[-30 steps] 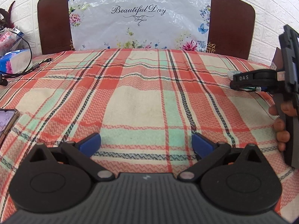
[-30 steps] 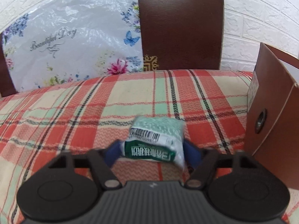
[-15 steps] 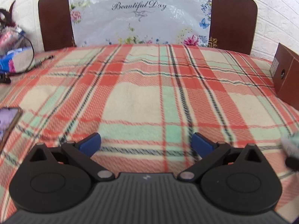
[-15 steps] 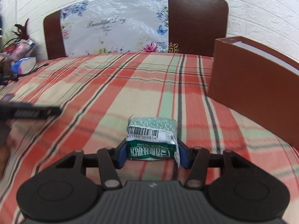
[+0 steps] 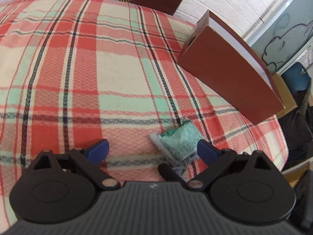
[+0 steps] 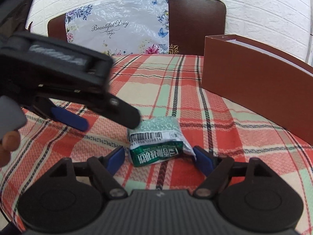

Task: Organize objects
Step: 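Grasp the mint packet with the left tool while the right tool releases it, then lower the mint packet into the brown box and open the left tool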

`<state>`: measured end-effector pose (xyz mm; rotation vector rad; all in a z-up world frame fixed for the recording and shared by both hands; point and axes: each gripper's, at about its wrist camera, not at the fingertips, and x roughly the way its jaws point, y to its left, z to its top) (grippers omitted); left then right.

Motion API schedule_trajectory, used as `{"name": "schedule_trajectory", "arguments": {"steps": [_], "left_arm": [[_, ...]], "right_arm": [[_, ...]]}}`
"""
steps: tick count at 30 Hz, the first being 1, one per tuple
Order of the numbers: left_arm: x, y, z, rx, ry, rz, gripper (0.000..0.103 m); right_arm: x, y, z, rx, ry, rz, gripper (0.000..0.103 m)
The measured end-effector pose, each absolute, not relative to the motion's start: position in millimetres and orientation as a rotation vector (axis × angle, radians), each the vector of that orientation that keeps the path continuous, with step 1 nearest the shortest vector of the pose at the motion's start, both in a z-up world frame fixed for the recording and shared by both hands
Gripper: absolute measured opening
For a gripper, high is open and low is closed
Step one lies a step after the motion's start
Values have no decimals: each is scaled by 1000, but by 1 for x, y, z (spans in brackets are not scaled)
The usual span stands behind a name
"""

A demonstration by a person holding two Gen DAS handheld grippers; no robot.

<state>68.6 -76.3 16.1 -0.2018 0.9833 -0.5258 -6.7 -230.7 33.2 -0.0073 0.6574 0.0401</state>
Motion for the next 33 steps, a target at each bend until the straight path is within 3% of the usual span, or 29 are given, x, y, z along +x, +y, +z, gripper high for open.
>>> {"name": "schedule_trajectory", "arguments": {"steps": [3,4,5,7,15,22,24,26,28,33], "left_arm": [[65,-91,17,-146,949,-516,76],[66,-94,19,-158,951,-538,64],[66,-96,23,-171,956,-557,55],[67,-105,34,-155,943,-568,49],[82,-157,109,-69,739,-653,47],[123,-229,140,-6,624,-709,51],[137,-249,135,30,597,-674,57],[151,-264,124,91,592,-579,57],[159,-260,115,81,642,-551,57],[146,-249,103,88,665,-525,57]], "right_arm": [[-6,-232,33,-10,642,52,54],[-5,-232,34,-10,638,53,49],[-5,-233,34,-4,631,54,49],[-5,-235,36,11,612,51,45],[2,-266,75,20,377,-36,45],[43,-322,107,39,235,-176,45],[67,-340,110,36,228,-230,50],[92,-358,104,36,237,-312,65],[114,-371,95,7,330,-370,68],[83,-378,91,50,250,-373,68]]}}
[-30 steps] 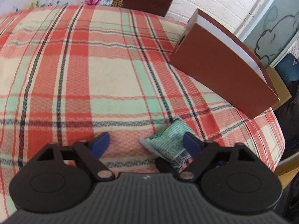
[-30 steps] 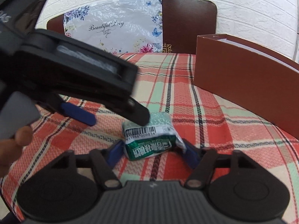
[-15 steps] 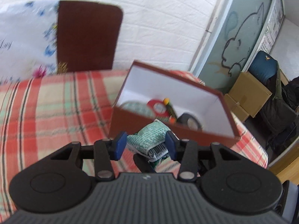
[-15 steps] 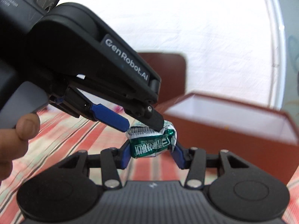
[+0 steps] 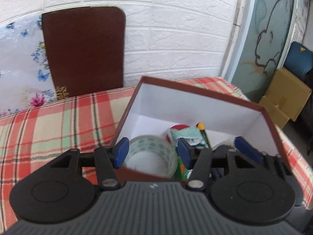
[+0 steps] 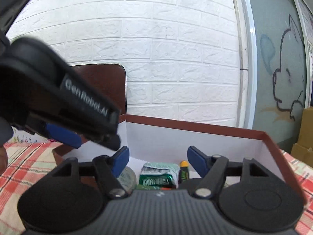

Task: Organize objects
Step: 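Lower the mint packet into the brown box and open the left tool, then withdraw both tools from the box back over the table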

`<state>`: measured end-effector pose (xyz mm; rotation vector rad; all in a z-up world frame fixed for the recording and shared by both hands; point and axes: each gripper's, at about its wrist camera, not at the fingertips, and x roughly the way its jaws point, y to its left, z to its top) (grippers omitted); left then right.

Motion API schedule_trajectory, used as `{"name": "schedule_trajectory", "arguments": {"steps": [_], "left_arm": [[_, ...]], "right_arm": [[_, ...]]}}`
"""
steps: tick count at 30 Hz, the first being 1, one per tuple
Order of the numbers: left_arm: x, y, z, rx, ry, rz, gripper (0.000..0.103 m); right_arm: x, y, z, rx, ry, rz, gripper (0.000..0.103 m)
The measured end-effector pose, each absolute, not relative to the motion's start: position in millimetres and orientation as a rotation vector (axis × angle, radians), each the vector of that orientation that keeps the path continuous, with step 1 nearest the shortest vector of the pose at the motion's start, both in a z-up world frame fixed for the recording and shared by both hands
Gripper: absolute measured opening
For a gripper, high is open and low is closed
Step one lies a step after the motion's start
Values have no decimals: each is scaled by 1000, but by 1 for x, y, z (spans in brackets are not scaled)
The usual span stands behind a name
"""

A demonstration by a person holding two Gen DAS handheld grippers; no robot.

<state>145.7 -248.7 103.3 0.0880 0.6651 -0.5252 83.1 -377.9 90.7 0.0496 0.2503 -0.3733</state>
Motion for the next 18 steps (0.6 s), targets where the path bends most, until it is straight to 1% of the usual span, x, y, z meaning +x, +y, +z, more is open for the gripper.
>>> {"name": "schedule_trajectory", "arguments": {"steps": [3,5,10,18], "left_arm": [[126,-245,107,144,624,-507,57],[111,-242,114,191,598,-484,63],[84,-226,119,224,589,-458,63],[46,-198,106,278,579,-402,67]], "right_arm": [[62,-375,88,81,235,-374,71],[43,-372,88,112,221,-387,72],[1,-364,96,154,202,-380,76],[-35,-355,101,284,271,-331,79]]}}
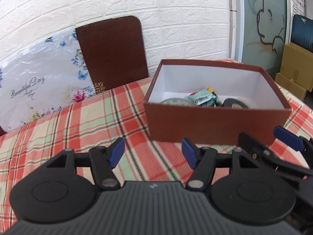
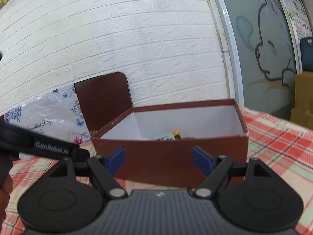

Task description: Organize objects

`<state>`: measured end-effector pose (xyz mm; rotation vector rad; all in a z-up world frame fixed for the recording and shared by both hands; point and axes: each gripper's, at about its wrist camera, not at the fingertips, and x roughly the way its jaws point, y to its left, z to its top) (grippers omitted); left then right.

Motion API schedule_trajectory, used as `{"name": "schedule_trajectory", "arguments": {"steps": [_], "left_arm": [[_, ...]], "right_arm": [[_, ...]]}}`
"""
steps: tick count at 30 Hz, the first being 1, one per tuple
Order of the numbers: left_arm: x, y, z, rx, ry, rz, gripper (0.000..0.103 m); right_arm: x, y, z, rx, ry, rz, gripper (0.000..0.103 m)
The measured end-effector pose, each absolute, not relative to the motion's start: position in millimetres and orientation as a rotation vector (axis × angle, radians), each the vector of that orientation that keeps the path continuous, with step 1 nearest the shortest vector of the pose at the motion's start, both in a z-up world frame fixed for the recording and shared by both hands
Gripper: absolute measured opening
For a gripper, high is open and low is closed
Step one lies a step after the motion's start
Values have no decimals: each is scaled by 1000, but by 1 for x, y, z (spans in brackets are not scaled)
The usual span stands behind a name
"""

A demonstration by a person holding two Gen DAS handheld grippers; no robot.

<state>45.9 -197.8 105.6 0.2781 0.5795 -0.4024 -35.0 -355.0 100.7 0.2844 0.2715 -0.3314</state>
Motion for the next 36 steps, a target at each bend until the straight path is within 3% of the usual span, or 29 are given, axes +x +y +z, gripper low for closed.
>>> {"name": "schedule_trajectory", "arguments": {"steps": [13,22,28,36], "left_arm": [[-2,-161,93,306,550,-357,77],[-27,-145,84,325,520,-336,93],[-38,-138,76,340,532,-338,97],[-48,-126,73,338,526,-331,103]], "right_arm": [[-82,-332,102,403,335,-274,88],[-105,-314,112,411,339,-250,97],[-116,-309,115,440,355,-238,102],[-128,-291,121,402,352,-239,103]]}}
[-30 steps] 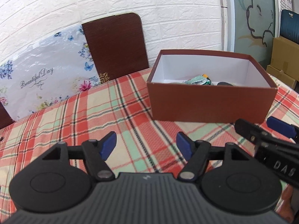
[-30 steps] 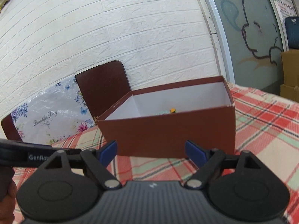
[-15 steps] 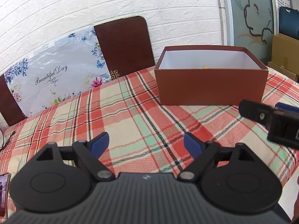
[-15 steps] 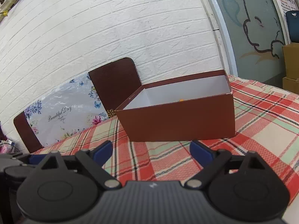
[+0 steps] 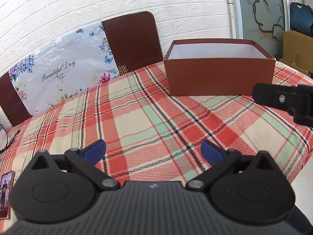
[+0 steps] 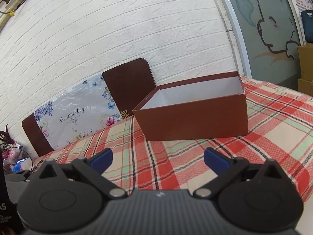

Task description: Organize objects

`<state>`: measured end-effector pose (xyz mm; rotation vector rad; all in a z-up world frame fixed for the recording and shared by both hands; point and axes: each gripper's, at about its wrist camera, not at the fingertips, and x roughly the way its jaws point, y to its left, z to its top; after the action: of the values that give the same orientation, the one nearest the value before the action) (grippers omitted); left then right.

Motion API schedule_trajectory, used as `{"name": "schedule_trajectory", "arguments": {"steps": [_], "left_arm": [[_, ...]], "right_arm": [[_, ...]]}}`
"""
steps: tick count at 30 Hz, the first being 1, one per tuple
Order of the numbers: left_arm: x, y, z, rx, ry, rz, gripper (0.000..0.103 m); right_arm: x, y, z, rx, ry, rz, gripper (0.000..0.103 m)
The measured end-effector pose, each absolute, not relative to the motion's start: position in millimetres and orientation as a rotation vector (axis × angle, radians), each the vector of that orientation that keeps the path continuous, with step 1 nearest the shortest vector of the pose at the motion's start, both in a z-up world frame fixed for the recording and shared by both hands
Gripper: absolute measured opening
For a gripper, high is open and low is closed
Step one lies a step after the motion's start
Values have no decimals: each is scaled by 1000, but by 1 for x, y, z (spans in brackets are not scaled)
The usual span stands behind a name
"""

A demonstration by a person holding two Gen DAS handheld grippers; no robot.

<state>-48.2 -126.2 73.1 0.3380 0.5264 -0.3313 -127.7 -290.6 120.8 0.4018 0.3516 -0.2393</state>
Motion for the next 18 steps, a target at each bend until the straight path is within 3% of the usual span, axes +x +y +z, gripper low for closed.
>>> {"name": "schedule_trajectory", "arguments": {"steps": [12,18], "left_arm": [[-46,-120,61,334,570,-300,103],[-39,-121,46,341,640,-297,103]], "right_arm": [[-128,-282,114,408,332,-310,103],[-112,-294,98,472,475,-350,103]]}}
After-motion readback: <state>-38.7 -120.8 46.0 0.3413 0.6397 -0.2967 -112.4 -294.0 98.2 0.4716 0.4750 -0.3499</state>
